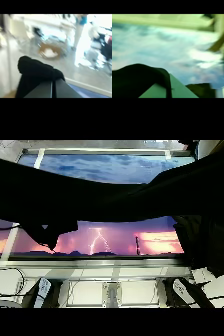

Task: Fold the clothes and pants, and hang the long-sleeved shirts on hangers.

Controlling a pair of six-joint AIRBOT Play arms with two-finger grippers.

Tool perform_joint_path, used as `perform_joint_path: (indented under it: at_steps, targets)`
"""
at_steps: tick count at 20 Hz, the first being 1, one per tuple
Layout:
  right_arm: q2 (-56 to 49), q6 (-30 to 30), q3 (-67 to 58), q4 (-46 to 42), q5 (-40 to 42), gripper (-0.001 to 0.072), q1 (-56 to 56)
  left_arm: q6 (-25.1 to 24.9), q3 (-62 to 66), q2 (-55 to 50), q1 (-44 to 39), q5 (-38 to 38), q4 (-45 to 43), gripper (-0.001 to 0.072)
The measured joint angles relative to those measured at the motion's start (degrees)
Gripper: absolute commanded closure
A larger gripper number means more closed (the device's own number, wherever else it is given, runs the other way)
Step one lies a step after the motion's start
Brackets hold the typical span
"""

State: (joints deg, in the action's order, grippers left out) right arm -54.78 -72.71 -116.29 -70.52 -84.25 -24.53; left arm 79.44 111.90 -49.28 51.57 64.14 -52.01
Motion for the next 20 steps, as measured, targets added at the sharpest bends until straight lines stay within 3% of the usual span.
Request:
perform_joint_path:
  at_steps: [3, 6, 11, 14, 20]
  targets:
    - [-3.2, -0.5, 0.7, -1.7, -0.5, 0.0708, -2.4, 2.8, 3.7, -3.6, -0.1, 9.0, -5.3, 0.069]
    - [-8.5, -1.5, 6.1, 0.9, -1.6, 0.0707, -3.3, 4.8, -1.0, -8.4, -2.0, 17.5, -7.1, 0.069]
    - [-18.5, -1.1, 14.9, 9.4, -0.6, 0.0707, 0.6, 4.7, -14.5, -18.0, -10.6, 22.9, -10.4, 0.069]
    - [-24.5, -0.5, 16.7, 9.5, 2.6, 0.0707, 6.2, 6.4, -18.5, -24.3, -16.7, 15.7, -16.8, 0.069]
    - [-33.9, -5.8, 17.6, 7.9, 20.0, 0.0708, 11.8, 15.3, -20.5, -30.4, -22.0, -11.5, -22.1, 0.0692]
